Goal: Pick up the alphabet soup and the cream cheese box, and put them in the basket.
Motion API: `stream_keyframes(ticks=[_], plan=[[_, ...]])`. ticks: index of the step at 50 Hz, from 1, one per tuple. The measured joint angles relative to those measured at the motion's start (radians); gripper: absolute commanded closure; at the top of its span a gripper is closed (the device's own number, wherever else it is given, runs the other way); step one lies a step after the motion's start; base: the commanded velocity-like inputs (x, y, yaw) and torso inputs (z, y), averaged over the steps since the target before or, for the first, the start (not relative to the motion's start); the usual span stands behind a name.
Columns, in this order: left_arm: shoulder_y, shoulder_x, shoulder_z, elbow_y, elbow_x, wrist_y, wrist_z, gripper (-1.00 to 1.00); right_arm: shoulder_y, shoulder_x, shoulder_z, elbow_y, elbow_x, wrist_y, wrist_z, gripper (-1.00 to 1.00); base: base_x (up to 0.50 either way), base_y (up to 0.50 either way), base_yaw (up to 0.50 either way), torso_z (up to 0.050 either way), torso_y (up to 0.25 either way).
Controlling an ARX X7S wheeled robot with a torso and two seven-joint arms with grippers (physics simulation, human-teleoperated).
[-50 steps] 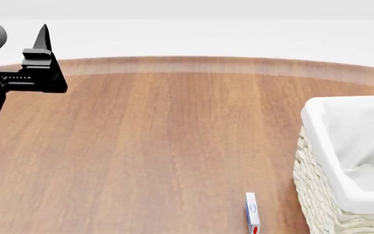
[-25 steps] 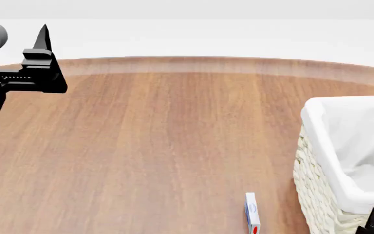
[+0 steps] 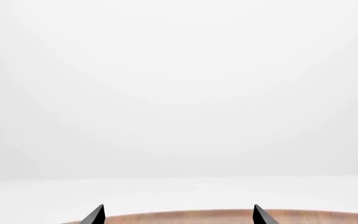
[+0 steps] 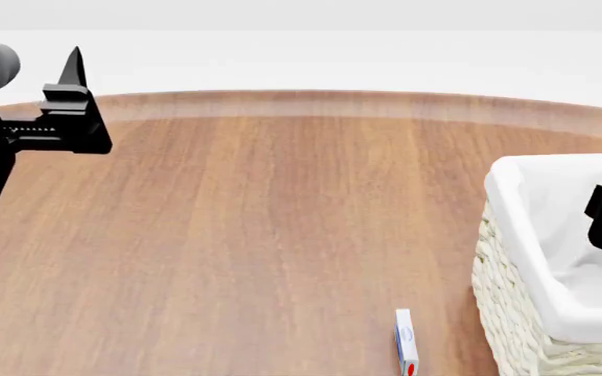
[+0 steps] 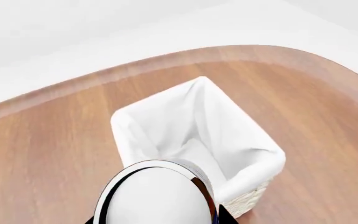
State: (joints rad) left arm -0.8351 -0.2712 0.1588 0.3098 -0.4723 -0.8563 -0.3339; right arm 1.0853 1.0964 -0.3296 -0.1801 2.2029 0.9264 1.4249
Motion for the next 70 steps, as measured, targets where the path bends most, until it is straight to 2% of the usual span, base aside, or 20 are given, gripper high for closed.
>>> stream_keyframes(ticks=[7,28,54,55,70], plan=[[0.003,-0.001,0.003,-0.004,0.0,0.005,-0.001,-1.0,0.055,-0.033,-0.029,0.072,-0.11,0.008,-0.086,1.0,0.0,0.0,0.0,0.0,0.0],[0.003,-0.003,0.017,-0.025,0.003,0.022,-0.003,-1.0,0.094,-0.231,-0.186,0.452,-0.509,-0.028,-0.513,1.0,0.0,0.0,0.0,0.0,0.001],[0.016,-0.009,0.033,-0.05,0.007,0.048,-0.002,-1.0,0.091,-0.348,-0.273,0.78,-0.75,-0.186,-0.687,1.0,0.0,0.0,0.0,0.0,0.0],[0.017,-0.01,0.034,-0.051,0.007,0.049,-0.002,-1.0,0.092,-0.351,-0.275,0.788,-0.755,-0.189,-0.694,-1.0,0.0,0.0,0.0,0.0,0.0],[0.017,-0.014,0.037,-0.065,0.007,0.061,-0.002,-1.0,0.111,-0.36,-0.279,0.811,-0.812,-0.21,-0.717,-1.0,0.0,0.0,0.0,0.0,0.0]])
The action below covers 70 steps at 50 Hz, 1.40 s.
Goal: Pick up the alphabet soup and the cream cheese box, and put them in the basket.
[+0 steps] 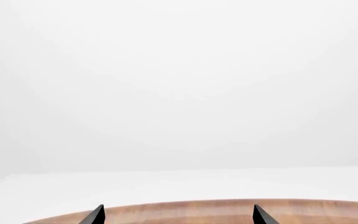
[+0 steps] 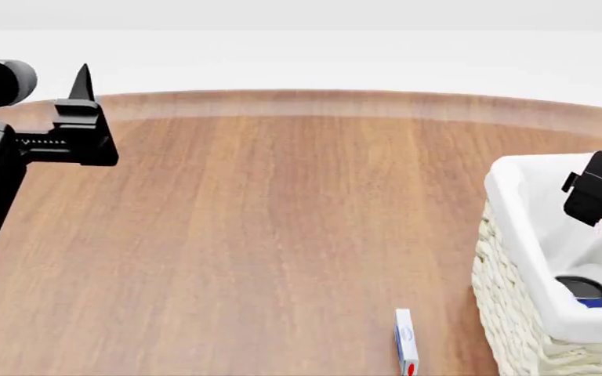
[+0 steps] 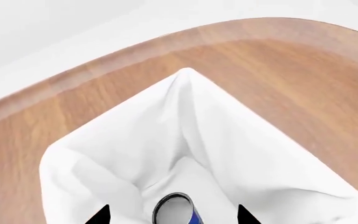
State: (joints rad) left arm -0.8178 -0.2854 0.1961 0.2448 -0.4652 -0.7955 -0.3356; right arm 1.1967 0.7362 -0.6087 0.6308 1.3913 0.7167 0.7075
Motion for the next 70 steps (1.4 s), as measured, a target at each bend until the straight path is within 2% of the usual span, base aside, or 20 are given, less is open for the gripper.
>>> stream_keyframes(ticks=[13,26,45,59,70], plan=[[0.001,-0.004,0.002,-0.014,0.0,0.012,0.001,-1.0,0.03,0.016,0.008,-0.075,-0.008,0.004,0.029,-1.0,0.0,0.0,0.0,0.0,0.001],[0.004,-0.007,0.003,-0.016,-0.004,0.018,0.0,-1.0,0.182,-0.021,-0.024,-0.198,-0.015,0.094,0.007,-1.0,0.0,0.0,0.0,0.0,0.0],[0.002,-0.008,0.008,-0.022,-0.009,0.023,-0.003,-1.0,0.31,-0.203,-0.142,-0.138,-0.067,0.17,-0.171,-1.0,0.0,0.0,0.0,0.0,0.0],[0.003,-0.009,0.011,-0.023,-0.013,0.026,-0.006,-1.0,0.325,-0.343,-0.229,0.003,-0.117,0.181,-0.306,-1.0,0.0,0.0,0.0,0.0,0.0],[0.004,-0.011,0.012,-0.018,-0.019,0.024,-0.01,-1.0,0.3,-0.466,-0.315,0.193,-0.19,0.15,-0.427,-1.0,0.0,0.0,0.0,0.0,0.0]])
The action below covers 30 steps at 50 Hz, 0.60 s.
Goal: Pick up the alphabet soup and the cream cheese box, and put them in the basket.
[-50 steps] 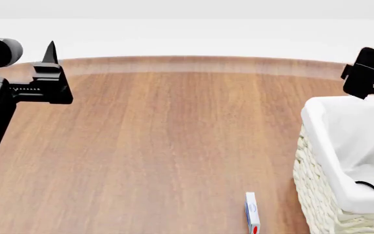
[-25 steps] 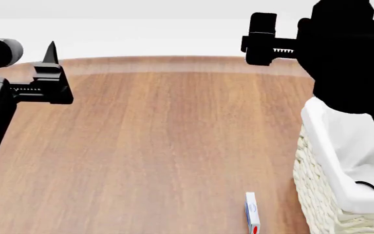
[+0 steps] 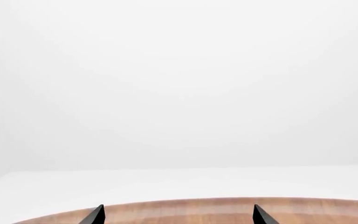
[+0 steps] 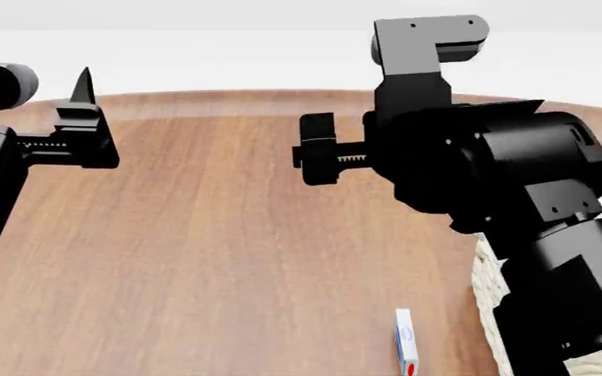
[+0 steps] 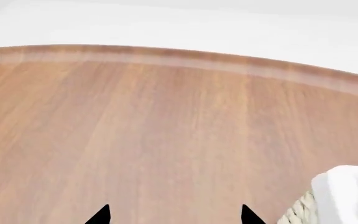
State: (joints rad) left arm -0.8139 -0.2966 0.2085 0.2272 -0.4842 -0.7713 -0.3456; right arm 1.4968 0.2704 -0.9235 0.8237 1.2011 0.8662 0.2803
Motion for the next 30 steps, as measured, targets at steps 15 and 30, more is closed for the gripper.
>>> stream_keyframes(ticks=[15,30], plan=[[-0.003,-0.001,0.003,0.007,-0.007,-0.005,-0.006,-1.0,-0.036,-0.173,-0.08,0.321,-0.107,-0.089,-0.178,-1.0,0.0,0.0,0.0,0.0,0.0],[0.0,-0.004,0.007,-0.001,-0.009,0.003,-0.007,-1.0,-0.112,-0.248,-0.03,0.448,-0.237,-0.111,-0.232,-1.0,0.0,0.0,0.0,0.0,0.0]])
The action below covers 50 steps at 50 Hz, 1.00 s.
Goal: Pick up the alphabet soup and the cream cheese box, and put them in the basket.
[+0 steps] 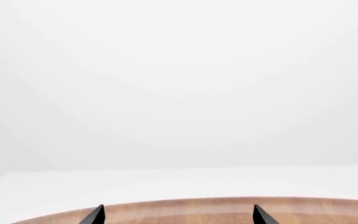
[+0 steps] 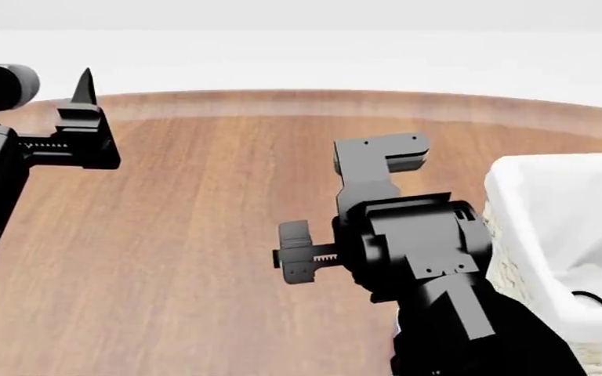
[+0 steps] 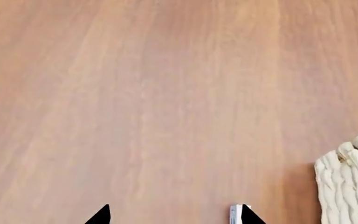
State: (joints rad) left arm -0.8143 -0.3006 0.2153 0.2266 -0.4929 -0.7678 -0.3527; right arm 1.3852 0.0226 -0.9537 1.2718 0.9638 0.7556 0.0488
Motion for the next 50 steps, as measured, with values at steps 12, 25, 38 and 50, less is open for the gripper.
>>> stream_keyframes(ticks=[12,25,38,50], plan=[[0.001,-0.002,0.004,-0.006,-0.001,0.006,0.0,-1.0,-0.032,-0.015,0.146,0.026,-0.141,0.018,0.018,-1.0,0.0,0.0,0.0,0.0,0.0],[-0.001,-0.005,0.006,-0.014,-0.002,0.012,-0.001,-1.0,-0.067,-0.02,0.381,0.034,-0.366,0.05,0.026,-1.0,0.0,0.0,0.0,0.0,0.0],[0.001,-0.008,0.008,-0.021,-0.004,0.02,-0.001,-1.0,-0.089,-0.021,0.522,0.036,-0.521,0.07,0.043,-1.0,0.0,0.0,0.0,0.0,0.0],[0.004,-0.01,0.01,-0.027,-0.006,0.027,-0.001,-1.0,-0.1,-0.021,0.608,0.037,-0.619,0.08,0.054,-1.0,0.0,0.0,0.0,0.0,0.0]])
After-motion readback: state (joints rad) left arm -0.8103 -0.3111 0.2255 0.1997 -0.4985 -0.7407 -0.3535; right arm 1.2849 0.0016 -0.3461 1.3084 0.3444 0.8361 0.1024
